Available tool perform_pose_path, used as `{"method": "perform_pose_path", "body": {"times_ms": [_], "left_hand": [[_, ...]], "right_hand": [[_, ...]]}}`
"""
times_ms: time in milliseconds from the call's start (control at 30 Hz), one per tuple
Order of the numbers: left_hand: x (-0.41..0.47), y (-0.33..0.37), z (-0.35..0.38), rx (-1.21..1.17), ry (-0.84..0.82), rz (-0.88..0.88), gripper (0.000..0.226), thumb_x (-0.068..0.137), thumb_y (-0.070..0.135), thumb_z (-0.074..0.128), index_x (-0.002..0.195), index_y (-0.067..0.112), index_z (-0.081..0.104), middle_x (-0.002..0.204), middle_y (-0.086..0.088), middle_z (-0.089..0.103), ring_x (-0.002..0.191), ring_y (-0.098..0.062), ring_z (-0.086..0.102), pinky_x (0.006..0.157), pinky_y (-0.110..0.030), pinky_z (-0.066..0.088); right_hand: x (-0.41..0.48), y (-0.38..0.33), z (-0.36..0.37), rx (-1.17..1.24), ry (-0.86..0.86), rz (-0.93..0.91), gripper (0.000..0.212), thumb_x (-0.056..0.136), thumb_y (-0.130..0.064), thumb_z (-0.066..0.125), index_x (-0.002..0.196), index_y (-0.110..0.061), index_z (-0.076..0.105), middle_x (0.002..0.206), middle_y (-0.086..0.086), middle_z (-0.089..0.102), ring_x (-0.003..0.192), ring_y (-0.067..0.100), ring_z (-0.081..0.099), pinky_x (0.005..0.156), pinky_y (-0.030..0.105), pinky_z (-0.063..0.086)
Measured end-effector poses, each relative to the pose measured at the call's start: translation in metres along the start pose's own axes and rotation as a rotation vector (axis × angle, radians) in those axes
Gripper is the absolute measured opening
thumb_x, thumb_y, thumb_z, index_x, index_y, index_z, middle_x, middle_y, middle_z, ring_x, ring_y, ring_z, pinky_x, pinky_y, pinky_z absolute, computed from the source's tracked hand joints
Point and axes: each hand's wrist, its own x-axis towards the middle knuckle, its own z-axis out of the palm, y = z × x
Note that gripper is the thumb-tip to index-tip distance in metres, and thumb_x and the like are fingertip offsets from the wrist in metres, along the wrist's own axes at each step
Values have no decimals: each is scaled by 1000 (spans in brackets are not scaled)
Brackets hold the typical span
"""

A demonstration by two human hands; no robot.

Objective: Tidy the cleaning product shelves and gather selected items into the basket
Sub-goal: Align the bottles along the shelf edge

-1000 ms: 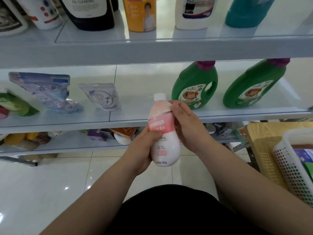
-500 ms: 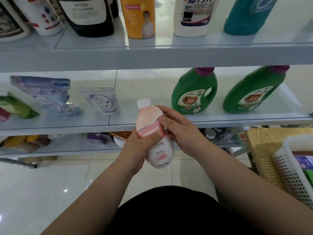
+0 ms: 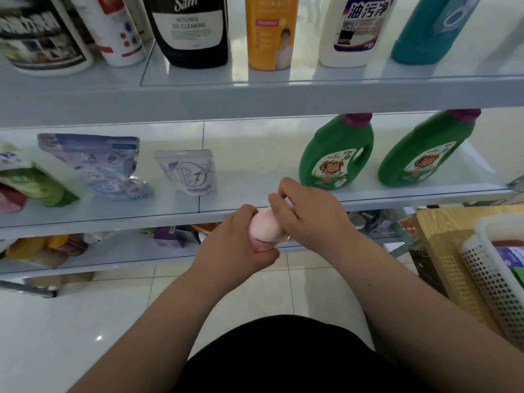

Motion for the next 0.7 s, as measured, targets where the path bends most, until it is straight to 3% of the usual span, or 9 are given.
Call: {"method": "perform_pose_path", "body": {"times_ms": [133, 267, 367, 467, 533, 633, 700], "left_hand": [[-13, -19, -24, -246, -258, -34, 62, 49, 64, 78, 104, 52, 51, 98, 26, 67, 90, 10, 62, 71, -16, 49], [-28, -37, -40, -489, -441, -13, 72, 57, 47, 86, 124, 43, 59, 117, 11, 72, 109, -9, 68, 94, -36, 58], [-39, -49, -53, -700, -569, -72, 65, 60, 44, 88, 120, 48, 64, 114, 3, 75, 105, -18, 72, 89, -34, 60], [-45, -69, -59, -907, -676, -228, 92, 52, 59, 94, 132, 30, 59, 119, -10, 74, 111, -33, 70, 93, -48, 58], [-50, -82, -61, -1012, -753, -268, 99, 55, 68, 90, 138, 26, 56, 125, -19, 69, 114, -42, 68, 86, -53, 58], [-55, -89, -56, -1134, -718, -312, 80, 61, 68, 87, 129, 31, 64, 123, -22, 69, 107, -46, 69, 67, -47, 61], [-56, -89, -48, -1187, -621, -347, 77, 63, 65, 86, 128, 29, 65, 122, -21, 70, 105, -44, 70, 67, -49, 62]], "right_hand": [[-6, -26, -3, 4, 2, -169, 39, 99, -42, 32, 81, -13, 50, 61, 1, 46, 58, 28, 44, 53, 39, 29], [-9, -52, 1, 117, 17, -241, 46, 95, -40, 33, 75, -6, 56, 62, 11, 53, 59, 30, 46, 54, 41, 33], [-9, -67, 8, 209, 14, -219, 43, 93, -40, 35, 74, -8, 56, 63, 6, 54, 60, 26, 48, 55, 39, 36], [-8, -72, 16, 340, 63, -96, 34, 91, -42, 38, 72, -17, 50, 63, -6, 49, 60, 13, 44, 55, 32, 33], [-7, -73, 21, 395, 104, -25, 36, 90, -44, 40, 72, -16, 52, 64, -5, 51, 62, 9, 46, 56, 27, 35], [-6, -77, 33, 560, 124, 137, 42, 88, -51, 50, 78, -12, 60, 75, 0, 58, 68, 5, 50, 60, 19, 39], [-5, -79, 43, 669, 84, 263, 30, 86, -53, 57, 89, -24, 64, 88, -5, 64, 77, 7, 56, 66, 21, 46]]}}
